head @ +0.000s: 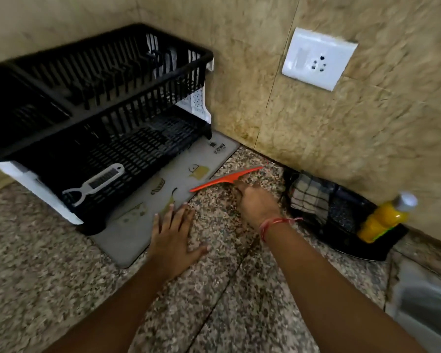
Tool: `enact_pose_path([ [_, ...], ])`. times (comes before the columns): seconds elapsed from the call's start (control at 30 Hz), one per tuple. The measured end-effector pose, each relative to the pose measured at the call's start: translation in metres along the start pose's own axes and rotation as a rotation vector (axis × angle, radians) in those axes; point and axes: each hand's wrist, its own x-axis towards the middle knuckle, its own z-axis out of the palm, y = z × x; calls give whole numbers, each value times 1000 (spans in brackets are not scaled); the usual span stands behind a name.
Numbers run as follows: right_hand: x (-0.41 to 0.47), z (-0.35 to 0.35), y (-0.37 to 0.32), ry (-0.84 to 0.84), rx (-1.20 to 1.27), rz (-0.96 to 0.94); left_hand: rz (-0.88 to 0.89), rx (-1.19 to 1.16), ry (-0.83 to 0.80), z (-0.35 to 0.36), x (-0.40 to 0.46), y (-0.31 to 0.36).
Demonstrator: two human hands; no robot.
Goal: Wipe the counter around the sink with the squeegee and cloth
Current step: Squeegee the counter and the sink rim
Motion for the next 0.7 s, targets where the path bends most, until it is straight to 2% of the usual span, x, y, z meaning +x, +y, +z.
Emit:
enact_pose_path([
  [0.2, -64, 0, 18, -54, 45, -38, 14, -44, -4, -9, -1, -2],
  [0.33, -62, -20, 17, -39, 78, 8, -37, -311, 113, -16, -7, -5],
  [0.4, -43, -20, 8, -47, 93, 28, -71, -368, 162, -18, -13, -4],
  [0.53, -43, -8, 4, -153, 110, 43, -120, -296, 180, -19, -36, -2],
  [0.7, -122, -11, 17, -184, 160, 15, -124, -258, 128, -15, -86, 6],
])
